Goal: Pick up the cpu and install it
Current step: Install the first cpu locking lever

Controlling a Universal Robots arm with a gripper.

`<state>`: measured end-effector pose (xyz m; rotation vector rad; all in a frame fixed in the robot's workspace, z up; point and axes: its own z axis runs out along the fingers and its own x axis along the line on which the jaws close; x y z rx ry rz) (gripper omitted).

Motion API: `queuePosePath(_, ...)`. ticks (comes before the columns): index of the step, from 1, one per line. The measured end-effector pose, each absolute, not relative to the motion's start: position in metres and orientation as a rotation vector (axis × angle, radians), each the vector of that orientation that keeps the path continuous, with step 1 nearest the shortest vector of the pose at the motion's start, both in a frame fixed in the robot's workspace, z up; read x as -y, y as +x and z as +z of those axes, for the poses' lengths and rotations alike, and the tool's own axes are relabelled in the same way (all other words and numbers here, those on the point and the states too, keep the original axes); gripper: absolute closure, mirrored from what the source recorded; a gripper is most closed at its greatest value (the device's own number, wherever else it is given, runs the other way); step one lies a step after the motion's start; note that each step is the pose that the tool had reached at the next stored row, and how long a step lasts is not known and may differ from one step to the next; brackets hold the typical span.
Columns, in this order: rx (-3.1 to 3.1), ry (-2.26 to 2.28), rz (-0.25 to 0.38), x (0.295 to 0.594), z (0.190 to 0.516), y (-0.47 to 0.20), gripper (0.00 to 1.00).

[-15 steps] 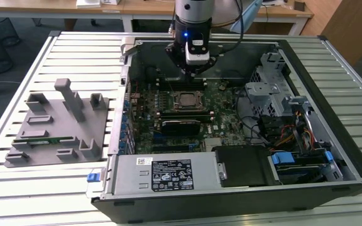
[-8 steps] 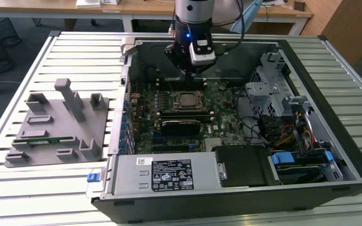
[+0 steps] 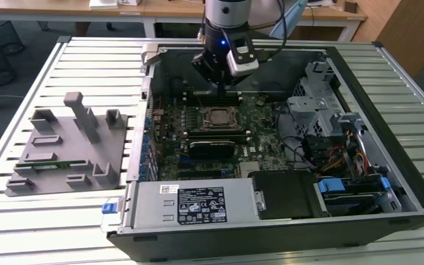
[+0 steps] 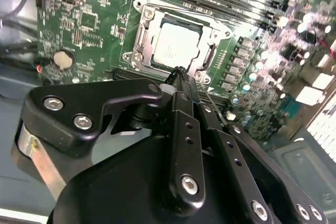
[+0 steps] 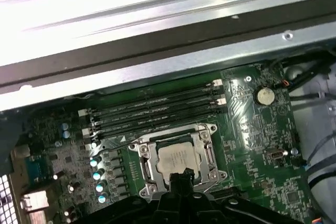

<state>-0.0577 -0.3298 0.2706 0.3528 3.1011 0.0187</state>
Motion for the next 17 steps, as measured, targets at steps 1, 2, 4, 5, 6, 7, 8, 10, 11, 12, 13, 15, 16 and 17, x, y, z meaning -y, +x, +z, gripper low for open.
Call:
queuePosePath(1, -3.104, 0.324, 0.019, 0.33, 0.27, -0.058, 0.89)
queuePosePath(2, -3.107, 0.296, 0.019, 0.33, 0.27, -0.058, 0.89)
queuePosePath(4, -3.112, 0.238, 0.02, 0.33, 0.27, -0.058, 0.89)
queuePosePath(5, -3.115, 0.21, 0.02, 0.33, 0.27, -0.058, 0.89)
queuePosePath(6, -3.117, 0.184, 0.021, 0.33, 0.27, -0.058, 0.89)
queuePosePath(7, -3.12, 0.165, 0.02, 0.33, 0.27, -0.058, 0.89)
queuePosePath(8, -3.124, 0.153, 0.021, 0.33, 0.27, -0.058, 0.89)
queuePosePath(10, -3.126, 0.141, 0.025, 0.33, 0.27, -0.06, 0.89)
queuePosePath(11, -3.126, 0.141, 0.026, 0.33, 0.27, -0.063, 0.89)
queuePosePath(12, -3.126, 0.141, 0.026, 0.33, 0.27, -0.066, 0.89)
queuePosePath(13, -3.126, 0.141, 0.026, 0.33, 0.27, -0.069, 0.89)
queuePosePath(15, -3.126, 0.141, 0.026, 0.33, 0.27, -0.073, 0.89)
queuePosePath(16, -3.126, 0.141, 0.026, 0.33, 0.27, -0.073, 0.89)
queuePosePath(17, -3.127, 0.14, 0.026, 0.33, 0.27, -0.073, 0.89)
